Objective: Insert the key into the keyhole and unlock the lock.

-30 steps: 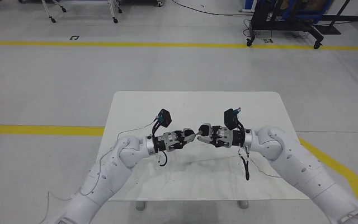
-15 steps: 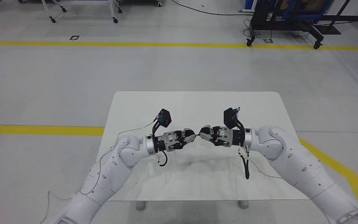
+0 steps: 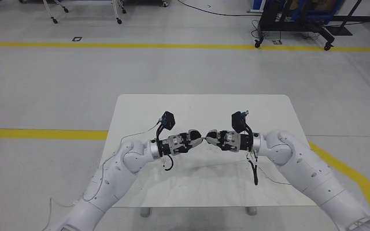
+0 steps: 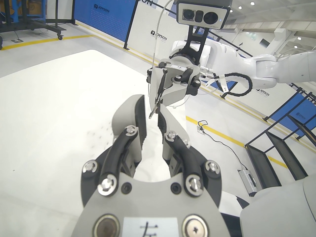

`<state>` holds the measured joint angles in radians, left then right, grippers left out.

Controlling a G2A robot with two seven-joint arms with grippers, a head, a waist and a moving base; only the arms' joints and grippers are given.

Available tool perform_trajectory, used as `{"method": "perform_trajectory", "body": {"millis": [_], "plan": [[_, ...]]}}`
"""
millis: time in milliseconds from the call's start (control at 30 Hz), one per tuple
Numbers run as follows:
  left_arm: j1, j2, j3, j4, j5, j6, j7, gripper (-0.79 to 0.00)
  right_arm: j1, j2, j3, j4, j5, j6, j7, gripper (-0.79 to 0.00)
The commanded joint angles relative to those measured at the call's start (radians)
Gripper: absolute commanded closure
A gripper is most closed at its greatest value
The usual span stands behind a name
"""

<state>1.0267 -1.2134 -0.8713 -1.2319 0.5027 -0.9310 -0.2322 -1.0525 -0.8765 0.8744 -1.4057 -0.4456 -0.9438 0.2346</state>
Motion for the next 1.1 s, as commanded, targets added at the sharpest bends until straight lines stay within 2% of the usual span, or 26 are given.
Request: {"method": "perform_trajectory", "body": {"millis": [0,133,267,367,500,600,700,767,833,1000,1067], "plan": [[0.005,0.002,-0.014,0.001,-0.001,0.002,0.016,-0.785,-0.003,-0.001,0.01,0.011,0.003,-0.015,-0.015,0.0],[0.049,0.013,-0.064,-0.056,-0.008,-0.026,0.075,-0.785,-0.014,0.0,0.04,0.032,0.011,-0.051,-0.053,0.0],[0.148,0.044,-0.171,-0.191,0.095,0.053,0.092,-0.785,-0.033,0.004,0.071,0.044,0.014,-0.069,-0.083,0.0],[0.288,0.075,-0.284,-0.354,0.224,0.164,0.077,-0.785,-0.042,0.006,0.092,0.064,0.027,-0.069,-0.114,0.0],[0.521,0.109,-0.42,-0.625,0.461,0.408,-0.027,-0.785,-0.04,0.003,0.113,0.108,0.061,-0.069,-0.177,0.0],[0.666,0.121,-0.463,-0.781,0.575,0.538,-0.124,-0.785,-0.036,-0.003,0.118,0.135,0.072,-0.069,-0.219,0.0],[0.742,0.125,-0.479,-0.851,0.619,0.618,-0.201,-0.785,-0.03,-0.01,0.117,0.157,0.067,-0.069,-0.257,0.0],[0.751,0.124,-0.476,-0.856,0.632,0.672,-0.242,-0.785,-0.03,-0.01,0.117,0.157,0.067,-0.069,-0.257,0.0],[0.731,0.12,-0.466,-0.826,0.642,0.731,-0.276,-0.785,-0.03,-0.01,0.117,0.157,0.067,-0.069,-0.257,0.0],[0.619,0.102,-0.39,-0.709,0.642,0.864,-0.339,-0.785,-0.03,-0.01,0.117,0.157,0.067,-0.069,-0.257,0.0],[0.571,0.092,-0.354,-0.664,0.608,0.889,-0.34,-0.785,-0.03,-0.01,0.117,0.157,0.067,-0.069,-0.257,0.0]]}}
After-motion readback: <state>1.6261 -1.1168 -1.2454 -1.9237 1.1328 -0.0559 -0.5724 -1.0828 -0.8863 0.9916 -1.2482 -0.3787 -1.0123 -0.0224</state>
